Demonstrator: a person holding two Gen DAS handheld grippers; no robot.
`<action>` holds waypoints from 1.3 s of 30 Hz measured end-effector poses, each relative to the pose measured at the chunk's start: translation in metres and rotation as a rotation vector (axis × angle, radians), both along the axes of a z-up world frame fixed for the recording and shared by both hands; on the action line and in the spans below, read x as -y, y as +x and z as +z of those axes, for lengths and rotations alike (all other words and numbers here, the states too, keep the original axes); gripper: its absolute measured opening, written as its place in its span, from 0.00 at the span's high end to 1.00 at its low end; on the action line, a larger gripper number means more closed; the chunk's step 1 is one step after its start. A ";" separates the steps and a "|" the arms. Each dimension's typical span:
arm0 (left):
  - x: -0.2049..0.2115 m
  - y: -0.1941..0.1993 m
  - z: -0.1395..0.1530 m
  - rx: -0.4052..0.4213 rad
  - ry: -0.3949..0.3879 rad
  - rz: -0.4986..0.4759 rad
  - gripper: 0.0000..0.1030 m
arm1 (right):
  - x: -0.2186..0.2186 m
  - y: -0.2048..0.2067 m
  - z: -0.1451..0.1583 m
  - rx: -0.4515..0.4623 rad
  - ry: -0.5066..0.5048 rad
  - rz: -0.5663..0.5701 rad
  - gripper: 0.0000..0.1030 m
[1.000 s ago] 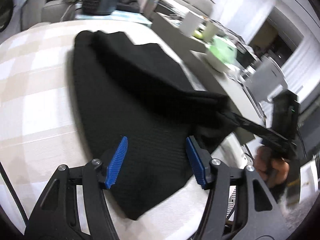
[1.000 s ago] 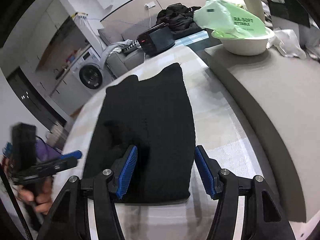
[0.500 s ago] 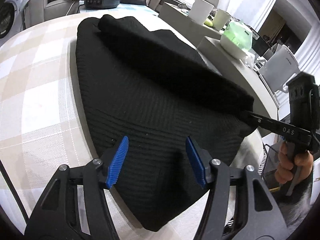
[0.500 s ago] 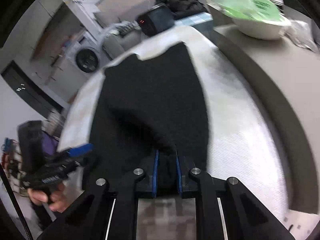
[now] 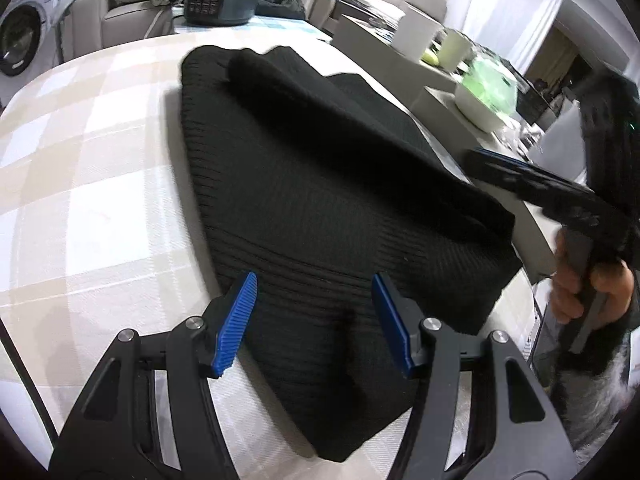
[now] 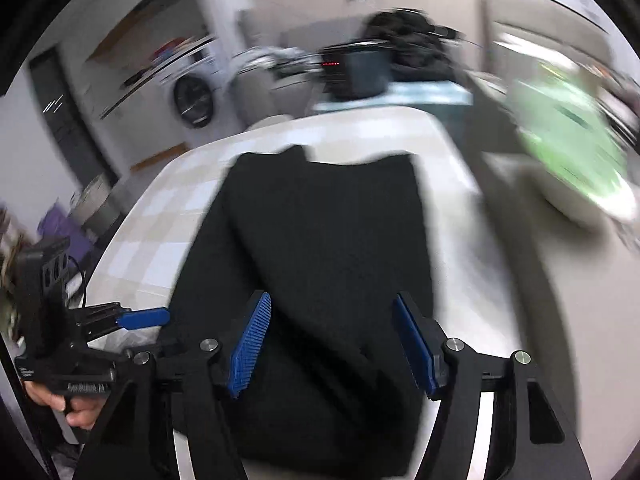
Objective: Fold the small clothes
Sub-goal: 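Press the folded sweater flat with both grippers open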
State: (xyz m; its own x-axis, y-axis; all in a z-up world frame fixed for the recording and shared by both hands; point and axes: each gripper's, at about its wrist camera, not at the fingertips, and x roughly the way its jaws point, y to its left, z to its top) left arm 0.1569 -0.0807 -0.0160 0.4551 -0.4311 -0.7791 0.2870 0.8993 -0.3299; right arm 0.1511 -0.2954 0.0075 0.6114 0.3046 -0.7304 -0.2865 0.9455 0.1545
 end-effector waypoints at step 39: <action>-0.037 0.038 -0.017 -0.060 -0.045 0.073 0.45 | 0.019 0.021 -0.043 -0.246 0.089 0.042 0.55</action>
State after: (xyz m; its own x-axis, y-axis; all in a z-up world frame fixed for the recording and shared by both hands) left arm 0.1947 -0.0435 -0.0332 0.4399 -0.4335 -0.7865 0.1994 0.9011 -0.3851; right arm 0.1719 -0.3144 -0.0351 0.4041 0.3962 -0.8245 -0.2689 0.9130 0.3069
